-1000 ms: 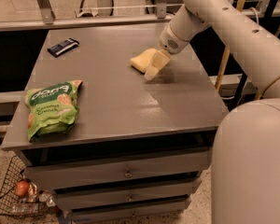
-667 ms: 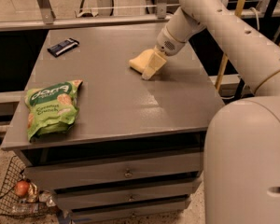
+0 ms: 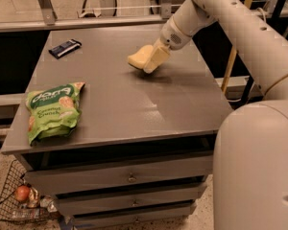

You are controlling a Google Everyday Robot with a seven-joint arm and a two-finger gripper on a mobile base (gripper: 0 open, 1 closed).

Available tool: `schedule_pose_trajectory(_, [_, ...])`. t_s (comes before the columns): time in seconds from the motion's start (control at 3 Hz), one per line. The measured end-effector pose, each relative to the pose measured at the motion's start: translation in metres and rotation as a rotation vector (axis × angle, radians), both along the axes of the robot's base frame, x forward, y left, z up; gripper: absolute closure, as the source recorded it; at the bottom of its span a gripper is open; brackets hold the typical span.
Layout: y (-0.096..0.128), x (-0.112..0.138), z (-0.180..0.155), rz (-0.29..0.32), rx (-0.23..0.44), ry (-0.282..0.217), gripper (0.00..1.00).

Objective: Move sponge near green rice chip bag

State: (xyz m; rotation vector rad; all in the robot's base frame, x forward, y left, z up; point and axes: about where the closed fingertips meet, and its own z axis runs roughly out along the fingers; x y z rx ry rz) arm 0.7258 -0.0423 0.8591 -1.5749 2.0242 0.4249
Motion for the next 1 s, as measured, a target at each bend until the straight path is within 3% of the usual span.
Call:
schedule_pose_trajectory(0.33, [0.015,-0.036,0.04,0.138,0.056,-0.043,0.96])
schedule_pose_trajectory(0.67, [0.019,-0.037,0.04,0.162,0.057,-0.054,1.0])
schedule_pose_trajectory(1.0, [0.047,-0.044,0.036,0.251,0.092,-0.04,1.0])
